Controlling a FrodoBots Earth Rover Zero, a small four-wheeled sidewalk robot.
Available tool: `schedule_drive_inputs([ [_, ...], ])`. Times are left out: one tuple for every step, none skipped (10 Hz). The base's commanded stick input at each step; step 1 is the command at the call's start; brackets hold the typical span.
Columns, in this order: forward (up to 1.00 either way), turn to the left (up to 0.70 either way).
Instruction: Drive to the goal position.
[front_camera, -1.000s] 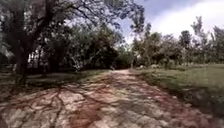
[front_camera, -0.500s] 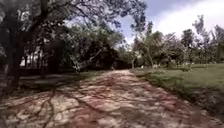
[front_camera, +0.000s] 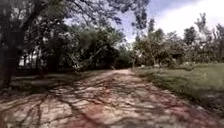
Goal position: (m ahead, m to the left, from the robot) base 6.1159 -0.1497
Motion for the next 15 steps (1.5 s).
schedule_drive_inputs([
  [0.7, 0.0],
  [0.7, 0.0],
  [0.7, 0.0],
  [0.7, 0.0],
  [0.7, 0.0],
  [0.7, 0.0],
  [0.7, 0.0],
  [0.7, 0.0],
  [0.7, 0.0],
  [0.7, -0.35],
  [0.7, -0.35],
  [0.7, -0.26],
  [0.7, -0.08],
  [0.7, 0.0],
  [0.7, 0.0],
])
